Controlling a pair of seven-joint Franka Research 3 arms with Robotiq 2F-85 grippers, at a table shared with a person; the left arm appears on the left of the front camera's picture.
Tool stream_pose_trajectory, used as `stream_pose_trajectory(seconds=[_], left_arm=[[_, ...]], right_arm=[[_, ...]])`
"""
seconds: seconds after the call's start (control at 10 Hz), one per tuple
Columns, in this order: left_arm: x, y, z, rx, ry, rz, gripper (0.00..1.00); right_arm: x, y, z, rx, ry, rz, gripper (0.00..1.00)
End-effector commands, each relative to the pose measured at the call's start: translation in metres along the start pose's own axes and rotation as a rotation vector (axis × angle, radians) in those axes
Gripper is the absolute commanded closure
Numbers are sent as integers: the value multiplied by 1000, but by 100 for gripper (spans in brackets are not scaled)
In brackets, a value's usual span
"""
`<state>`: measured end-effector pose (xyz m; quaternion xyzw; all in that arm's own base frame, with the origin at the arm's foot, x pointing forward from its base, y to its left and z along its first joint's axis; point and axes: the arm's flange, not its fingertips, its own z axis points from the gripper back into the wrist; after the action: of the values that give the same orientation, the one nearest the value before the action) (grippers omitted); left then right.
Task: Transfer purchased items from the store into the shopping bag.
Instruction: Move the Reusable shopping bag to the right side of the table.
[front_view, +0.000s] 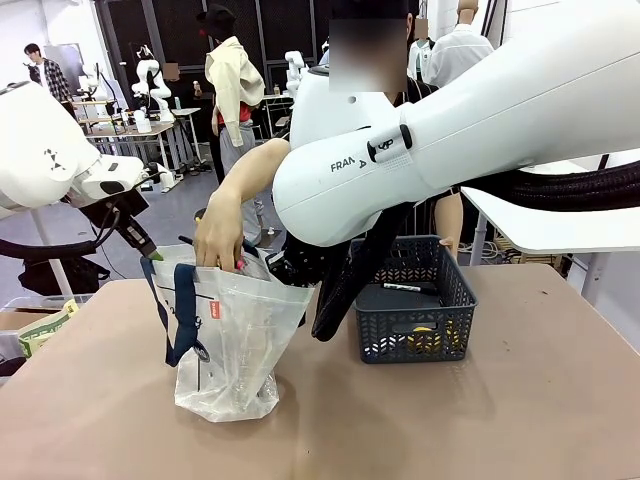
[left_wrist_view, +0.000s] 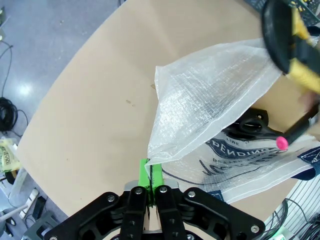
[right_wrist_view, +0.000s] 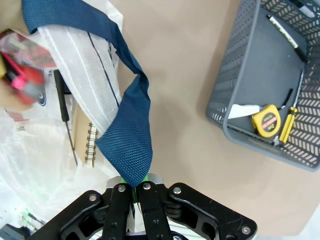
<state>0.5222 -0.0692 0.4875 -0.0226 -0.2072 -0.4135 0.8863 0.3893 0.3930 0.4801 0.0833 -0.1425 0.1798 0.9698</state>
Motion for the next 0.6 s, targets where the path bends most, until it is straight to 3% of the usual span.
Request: stream_pose_trajectory(seconds=[0.0,0.5], left_arm=[[-2,0,3,2,5,18,100],[-2,0,3,2,5,18,100]], right_arm=[[0,0,0,-2,2,-7,100],[0,0,0,-2,2,-7,100]])
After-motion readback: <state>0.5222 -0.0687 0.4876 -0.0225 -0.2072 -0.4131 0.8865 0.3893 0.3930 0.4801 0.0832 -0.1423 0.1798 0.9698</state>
